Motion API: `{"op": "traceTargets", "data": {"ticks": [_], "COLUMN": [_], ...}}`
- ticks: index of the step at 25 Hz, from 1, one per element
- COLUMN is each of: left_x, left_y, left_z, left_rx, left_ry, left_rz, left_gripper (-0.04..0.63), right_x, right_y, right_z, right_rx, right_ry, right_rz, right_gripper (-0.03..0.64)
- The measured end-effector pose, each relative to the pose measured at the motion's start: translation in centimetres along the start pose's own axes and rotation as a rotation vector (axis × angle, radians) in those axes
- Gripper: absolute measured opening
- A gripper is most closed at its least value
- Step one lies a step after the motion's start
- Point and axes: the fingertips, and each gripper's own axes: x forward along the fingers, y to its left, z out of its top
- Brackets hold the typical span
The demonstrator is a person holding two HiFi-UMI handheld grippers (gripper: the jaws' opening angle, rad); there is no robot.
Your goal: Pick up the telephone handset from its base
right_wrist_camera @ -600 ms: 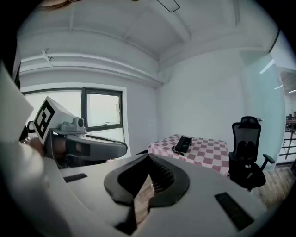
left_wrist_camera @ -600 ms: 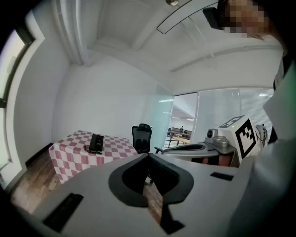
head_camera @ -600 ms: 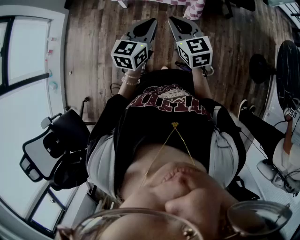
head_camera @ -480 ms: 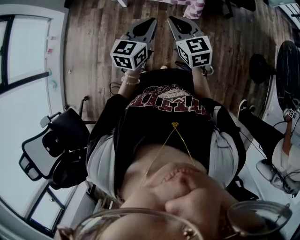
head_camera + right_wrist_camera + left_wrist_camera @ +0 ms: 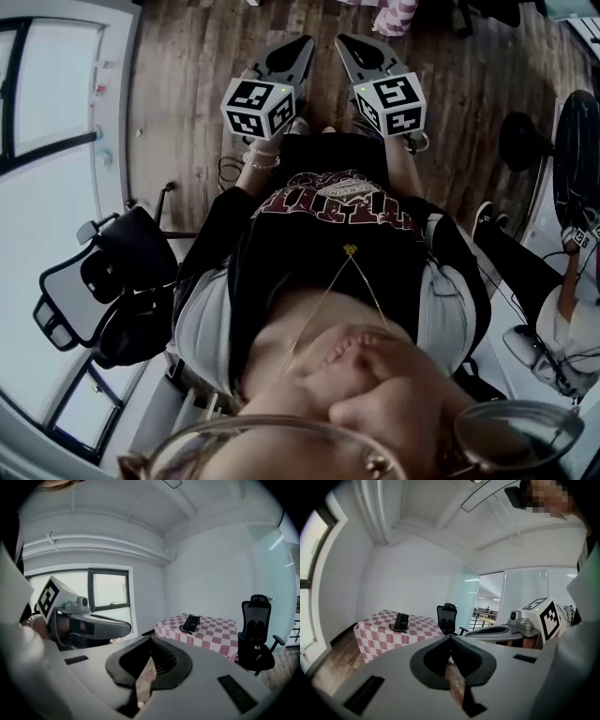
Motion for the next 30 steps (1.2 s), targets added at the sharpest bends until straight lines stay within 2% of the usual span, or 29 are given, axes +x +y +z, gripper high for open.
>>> {"op": "traceTargets", "data": {"ticks": [11, 30], "left_x": [3.6, 10.4], "left_y": [3.9, 13.5], "left_z": [1.3, 4.6], "left_rx": [-0.011, 0.004], "left_ry": [0.001, 0.034], "left_rz": [-0.042, -0.119], "left_gripper": [0.011, 0.011], "right_x": [3.9, 14.1], "right_y": [-2.7, -7.3], "right_z": [1.3, 4.3], "right_rx": [-0.003, 0.034], "right_ry": [0.022, 0.040], "right_rz": [-0.037, -0.079], "right_gripper": [0.018, 0.018]}}
